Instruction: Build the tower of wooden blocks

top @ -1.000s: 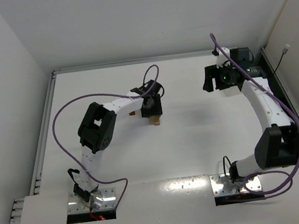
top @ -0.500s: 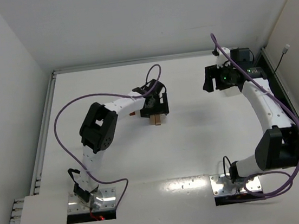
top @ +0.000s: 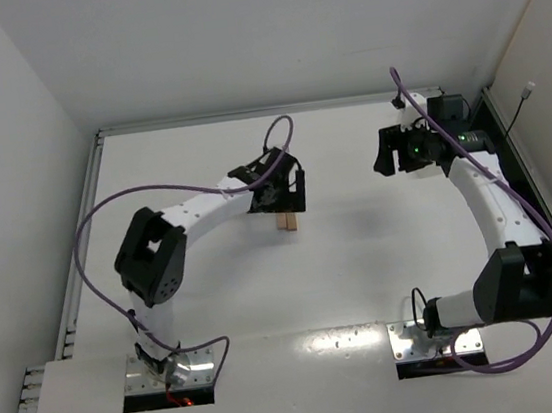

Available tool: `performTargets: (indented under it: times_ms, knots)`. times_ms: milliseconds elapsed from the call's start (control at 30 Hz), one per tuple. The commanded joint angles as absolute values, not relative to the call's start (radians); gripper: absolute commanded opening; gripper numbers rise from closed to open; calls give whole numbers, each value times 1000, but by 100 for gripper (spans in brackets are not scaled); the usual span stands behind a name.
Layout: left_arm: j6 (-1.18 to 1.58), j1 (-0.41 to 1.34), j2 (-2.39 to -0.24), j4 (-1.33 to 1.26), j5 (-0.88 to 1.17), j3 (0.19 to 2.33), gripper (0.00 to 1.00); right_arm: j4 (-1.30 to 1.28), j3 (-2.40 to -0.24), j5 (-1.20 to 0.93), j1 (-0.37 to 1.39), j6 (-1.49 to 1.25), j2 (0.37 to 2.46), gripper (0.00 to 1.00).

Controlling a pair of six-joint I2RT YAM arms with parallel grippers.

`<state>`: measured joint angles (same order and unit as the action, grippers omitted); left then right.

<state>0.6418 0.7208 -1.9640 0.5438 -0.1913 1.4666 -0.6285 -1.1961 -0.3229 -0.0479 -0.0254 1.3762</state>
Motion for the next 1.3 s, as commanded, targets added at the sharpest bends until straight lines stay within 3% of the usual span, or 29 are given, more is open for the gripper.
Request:
performTargets:
  times_ms: [0,200,367,633,767,833,1033,1267]
  knots:
    - [571,690,-1755,505,-275,1485,99,-568,-1195,-393,-40,0,1342,64]
    - [448,503,-1579,537,-177,1594,99,-581,-1265,-379,76,110,1379,64]
    - [362,286,-1542,613,-55,1615,99,-643,-1397,-334,323,333,1503,65]
    - [288,-87,-1572,646,404,1456,99,-779,-1900,-431,408,515,1981,68]
    - [255,-162,-1594,646,462,1402,99,-894,-2237,-521,420,622,2256,66]
    - [255,-195,-1615,635,474,1402,99,-945,-2292,-541,435,684,2307,64]
    - [222,-213,-1658,655,515,1419,99,-901,-2200,-531,503,850,2318,58]
    - [248,-193,-1706,651,445,1417,99,-855,-2275,-477,526,702,2398,60]
